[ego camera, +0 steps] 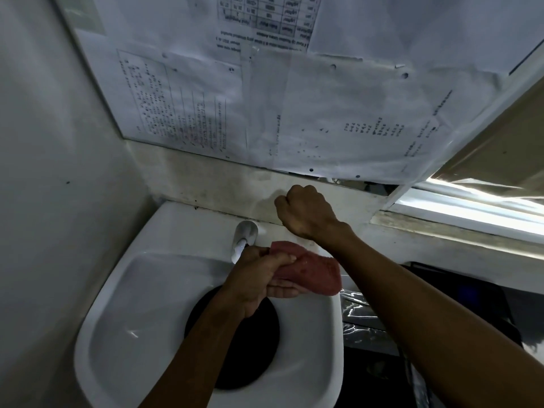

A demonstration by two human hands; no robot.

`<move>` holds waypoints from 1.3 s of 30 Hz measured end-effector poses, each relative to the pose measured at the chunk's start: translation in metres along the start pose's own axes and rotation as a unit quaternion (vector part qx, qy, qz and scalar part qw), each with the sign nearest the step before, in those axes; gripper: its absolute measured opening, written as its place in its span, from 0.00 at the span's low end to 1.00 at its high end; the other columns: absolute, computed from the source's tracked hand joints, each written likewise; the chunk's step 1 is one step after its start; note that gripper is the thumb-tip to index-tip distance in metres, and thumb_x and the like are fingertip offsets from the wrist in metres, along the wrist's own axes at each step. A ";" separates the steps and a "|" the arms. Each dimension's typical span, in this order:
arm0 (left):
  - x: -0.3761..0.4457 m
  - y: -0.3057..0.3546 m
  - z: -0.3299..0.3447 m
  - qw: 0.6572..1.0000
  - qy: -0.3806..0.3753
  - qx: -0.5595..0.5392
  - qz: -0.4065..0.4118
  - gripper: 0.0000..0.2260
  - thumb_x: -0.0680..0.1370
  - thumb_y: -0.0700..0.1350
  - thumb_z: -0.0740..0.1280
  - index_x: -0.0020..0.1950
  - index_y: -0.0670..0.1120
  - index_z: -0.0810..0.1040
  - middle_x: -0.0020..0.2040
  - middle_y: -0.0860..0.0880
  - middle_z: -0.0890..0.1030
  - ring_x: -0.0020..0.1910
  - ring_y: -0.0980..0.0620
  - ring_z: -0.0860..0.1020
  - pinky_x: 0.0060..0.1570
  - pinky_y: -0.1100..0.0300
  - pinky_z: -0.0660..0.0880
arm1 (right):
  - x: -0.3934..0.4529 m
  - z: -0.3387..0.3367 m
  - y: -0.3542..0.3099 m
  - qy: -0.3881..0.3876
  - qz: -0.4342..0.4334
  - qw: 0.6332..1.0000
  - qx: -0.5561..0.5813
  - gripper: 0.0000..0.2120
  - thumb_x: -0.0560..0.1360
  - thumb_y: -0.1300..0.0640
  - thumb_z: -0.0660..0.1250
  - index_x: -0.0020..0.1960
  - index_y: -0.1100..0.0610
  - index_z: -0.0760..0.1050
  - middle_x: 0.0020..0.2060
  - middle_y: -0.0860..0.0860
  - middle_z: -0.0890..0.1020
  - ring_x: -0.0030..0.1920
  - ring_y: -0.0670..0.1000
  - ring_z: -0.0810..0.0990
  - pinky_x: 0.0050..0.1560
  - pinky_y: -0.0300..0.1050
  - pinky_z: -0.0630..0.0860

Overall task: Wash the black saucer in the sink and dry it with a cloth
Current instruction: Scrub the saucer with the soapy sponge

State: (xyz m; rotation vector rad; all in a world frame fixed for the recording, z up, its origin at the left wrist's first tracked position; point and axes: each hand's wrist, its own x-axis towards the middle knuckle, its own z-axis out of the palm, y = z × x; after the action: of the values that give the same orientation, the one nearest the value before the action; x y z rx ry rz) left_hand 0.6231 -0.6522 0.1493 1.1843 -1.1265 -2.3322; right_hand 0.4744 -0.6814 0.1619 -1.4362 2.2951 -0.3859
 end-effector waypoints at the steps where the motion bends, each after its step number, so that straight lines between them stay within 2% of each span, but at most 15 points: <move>1: 0.000 0.000 0.000 1.000 -0.002 0.000 0.000 0.04 0.78 0.38 0.67 0.45 0.43 0.74 0.41 0.37 0.85 0.32 0.43 0.83 0.34 0.55 0.81 | -0.002 0.000 0.000 0.018 -0.002 1.000 -0.005 0.17 0.80 0.50 0.55 0.34 0.54 0.62 0.36 0.52 0.71 0.42 0.56 0.73 0.42 0.46 0.67; 5: 0.006 -0.002 0.000 1.000 -0.007 0.005 -0.011 0.03 0.78 0.39 0.67 0.47 0.40 0.78 0.41 0.37 0.85 0.33 0.43 0.84 0.30 0.58 0.80 | -0.007 0.006 0.001 0.094 -0.014 0.995 -0.002 0.19 0.80 0.51 0.56 0.32 0.56 0.62 0.32 0.50 0.68 0.40 0.56 0.72 0.40 0.46 0.65; 8: 0.007 -0.001 0.002 1.000 -0.008 0.009 -0.021 0.05 0.78 0.39 0.67 0.49 0.36 0.78 0.41 0.37 0.85 0.32 0.43 0.84 0.29 0.60 0.79 | -0.010 0.007 0.002 0.108 -0.018 0.994 -0.006 0.18 0.80 0.51 0.56 0.33 0.57 0.64 0.31 0.50 0.67 0.39 0.55 0.72 0.39 0.45 0.65; 10: 0.005 -0.001 0.002 1.000 -0.004 0.012 -0.018 0.05 0.78 0.39 0.67 0.48 0.37 0.77 0.40 0.36 0.85 0.32 0.42 0.84 0.28 0.59 0.79 | -0.008 0.003 0.002 0.078 -0.018 0.997 0.004 0.19 0.80 0.51 0.56 0.32 0.56 0.61 0.31 0.51 0.68 0.38 0.55 0.72 0.38 0.45 0.65; 13: 0.004 -0.002 0.002 1.000 0.002 0.018 -0.012 0.05 0.77 0.39 0.68 0.49 0.39 0.74 0.41 0.36 0.85 0.33 0.41 0.84 0.29 0.58 0.80 | -0.003 -0.006 0.000 -0.006 -0.036 0.999 0.006 0.20 0.79 0.52 0.56 0.30 0.55 0.60 0.31 0.52 0.69 0.34 0.53 0.70 0.37 0.44 0.64; 15: 0.005 -0.004 0.001 1.000 0.004 0.015 -0.016 0.07 0.77 0.39 0.69 0.51 0.39 0.73 0.42 0.36 0.85 0.34 0.40 0.84 0.30 0.57 0.80 | -0.003 -0.008 -0.003 -0.023 -0.048 0.999 -0.012 0.19 0.80 0.52 0.56 0.31 0.54 0.59 0.32 0.51 0.66 0.32 0.51 0.67 0.34 0.42 0.61; 18: 0.008 -0.008 0.000 1.000 0.005 0.011 -0.021 0.08 0.77 0.40 0.69 0.52 0.39 0.73 0.44 0.36 0.85 0.35 0.40 0.84 0.31 0.57 0.80 | -0.005 -0.003 -0.001 0.014 -0.052 0.998 -0.029 0.19 0.80 0.52 0.56 0.32 0.54 0.58 0.32 0.50 0.65 0.34 0.52 0.68 0.36 0.44 0.62; 22: 0.014 -0.010 -0.002 1.000 -0.006 0.003 -0.023 0.10 0.77 0.40 0.69 0.55 0.36 0.77 0.44 0.36 0.85 0.36 0.40 0.85 0.31 0.58 0.80 | -0.008 0.007 0.004 0.108 -0.050 0.993 -0.016 0.20 0.78 0.53 0.58 0.30 0.55 0.57 0.29 0.50 0.65 0.36 0.55 0.70 0.36 0.45 0.62; 25: 0.016 -0.011 -0.003 1.000 -0.004 -0.003 -0.023 0.11 0.77 0.40 0.69 0.55 0.34 0.77 0.43 0.35 0.84 0.36 0.40 0.85 0.31 0.58 0.80 | -0.011 0.010 0.004 0.125 -0.046 0.991 -0.021 0.21 0.79 0.52 0.58 0.30 0.55 0.58 0.29 0.50 0.65 0.36 0.55 0.70 0.37 0.45 0.63; 29: 0.015 -0.011 -0.003 1.000 -0.004 0.006 -0.019 0.14 0.77 0.40 0.70 0.58 0.33 0.74 0.45 0.34 0.84 0.38 0.39 0.85 0.32 0.56 0.81 | -0.005 0.001 0.004 0.080 -0.027 0.996 -0.016 0.18 0.78 0.51 0.56 0.31 0.55 0.60 0.32 0.51 0.68 0.39 0.56 0.73 0.40 0.46 0.66; 33: 0.011 -0.011 -0.004 0.999 0.000 0.037 -0.007 0.15 0.77 0.41 0.70 0.60 0.37 0.74 0.45 0.37 0.85 0.39 0.38 0.85 0.35 0.54 0.82 | 0.000 -0.003 0.003 0.035 -0.008 0.999 -0.025 0.17 0.79 0.48 0.53 0.35 0.56 0.65 0.41 0.53 0.75 0.43 0.56 0.75 0.45 0.47 0.70; 36: 0.008 -0.015 -0.006 0.998 -0.008 0.059 -0.017 0.15 0.76 0.42 0.71 0.60 0.41 0.73 0.46 0.38 0.85 0.40 0.38 0.85 0.37 0.53 0.82 | 0.003 -0.001 0.009 0.042 -0.003 0.999 -0.002 0.23 0.79 0.42 0.50 0.41 0.58 0.73 0.44 0.55 0.81 0.44 0.57 0.79 0.48 0.50 0.75; 39: 0.002 -0.020 -0.008 0.998 -0.014 0.061 -0.012 0.14 0.76 0.42 0.71 0.59 0.47 0.72 0.47 0.37 0.85 0.42 0.37 0.84 0.39 0.51 0.83 | 0.003 -0.001 0.011 0.040 -0.013 0.999 0.019 0.32 0.78 0.35 0.48 0.40 0.59 0.77 0.42 0.55 0.82 0.42 0.56 0.80 0.50 0.52 0.77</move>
State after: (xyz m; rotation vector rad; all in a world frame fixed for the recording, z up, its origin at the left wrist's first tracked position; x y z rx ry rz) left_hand 0.6295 -0.6449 0.1304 1.2157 -1.2864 -2.3330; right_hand 0.4642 -0.6797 0.1572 -1.4586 2.3196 -0.5014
